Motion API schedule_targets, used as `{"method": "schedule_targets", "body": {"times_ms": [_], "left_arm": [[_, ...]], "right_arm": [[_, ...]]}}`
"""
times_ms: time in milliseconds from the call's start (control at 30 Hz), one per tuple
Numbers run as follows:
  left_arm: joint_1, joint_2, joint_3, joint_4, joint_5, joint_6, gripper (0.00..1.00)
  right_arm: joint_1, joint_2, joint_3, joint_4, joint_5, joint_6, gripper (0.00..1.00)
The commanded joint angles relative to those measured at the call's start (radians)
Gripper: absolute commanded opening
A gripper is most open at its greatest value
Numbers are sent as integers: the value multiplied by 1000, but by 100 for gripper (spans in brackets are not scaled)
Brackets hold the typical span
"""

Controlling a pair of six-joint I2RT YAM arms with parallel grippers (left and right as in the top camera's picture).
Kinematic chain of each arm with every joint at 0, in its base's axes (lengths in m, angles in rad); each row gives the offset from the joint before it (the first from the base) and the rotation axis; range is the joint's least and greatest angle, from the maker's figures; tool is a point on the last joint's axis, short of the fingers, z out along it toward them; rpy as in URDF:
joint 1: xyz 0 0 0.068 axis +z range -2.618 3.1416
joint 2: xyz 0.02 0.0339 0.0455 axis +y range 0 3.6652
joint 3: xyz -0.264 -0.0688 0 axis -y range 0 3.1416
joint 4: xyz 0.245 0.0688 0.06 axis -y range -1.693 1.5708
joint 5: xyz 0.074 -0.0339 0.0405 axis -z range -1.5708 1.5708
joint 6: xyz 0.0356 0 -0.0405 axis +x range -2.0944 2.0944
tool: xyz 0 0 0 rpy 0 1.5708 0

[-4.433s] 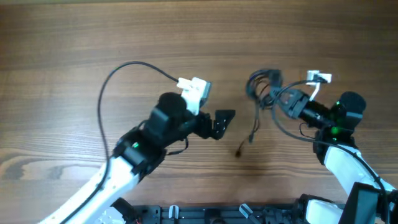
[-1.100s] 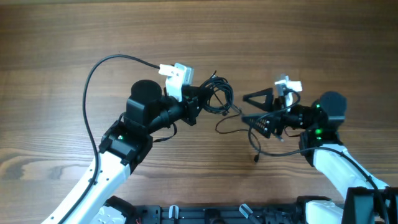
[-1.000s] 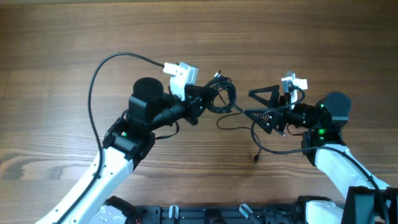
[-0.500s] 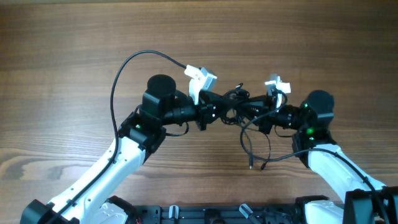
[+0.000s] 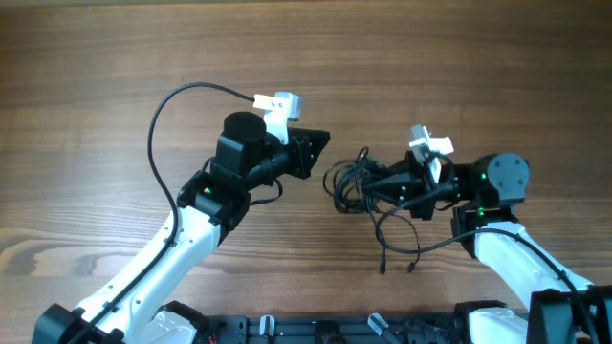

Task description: Untangle cables

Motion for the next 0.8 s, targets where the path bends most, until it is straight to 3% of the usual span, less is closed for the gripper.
{"method": "schedule_targets", "body": {"times_ms": [0, 33, 67, 133, 200, 367, 433, 533, 567, 633, 700, 767], "left_arm": [[8, 1, 10, 2, 19, 3, 75], [20, -8, 10, 8, 19, 3, 95], [28, -16, 10, 8, 19, 3, 100], [29, -22, 10, 8, 20, -6, 100], [29, -22, 10, 8, 58, -132, 100], [-39, -19, 10, 64, 82, -103, 96], [-92, -17, 10, 74, -7, -39, 79], [-109, -6, 10, 71, -57, -50, 71], [-109, -3, 10, 72, -57, -50, 60], [-109, -3, 10, 72, -58, -49, 25], [-109, -3, 10, 72, -69, -49, 4], [-108, -3, 10, 72, -87, -48, 4]], "right_arm": [[-6, -3, 6, -117, 249, 121, 4], [-6, -3, 6, -198, 372, 160, 4], [-6, -3, 6, -229, 436, 189, 4], [-6, -3, 6, -268, 576, 233, 4], [-6, -3, 6, -310, 652, 283, 4], [11, -3, 6, -409, 663, 299, 4], [18, -3, 6, -403, 575, 299, 4], [18, -3, 6, -382, 381, 298, 4], [18, -3, 6, -367, 358, 298, 4], [18, -3, 6, -331, 307, 296, 9], [18, -3, 6, -332, 291, 296, 9], [18, -3, 6, -332, 292, 269, 21]]}}
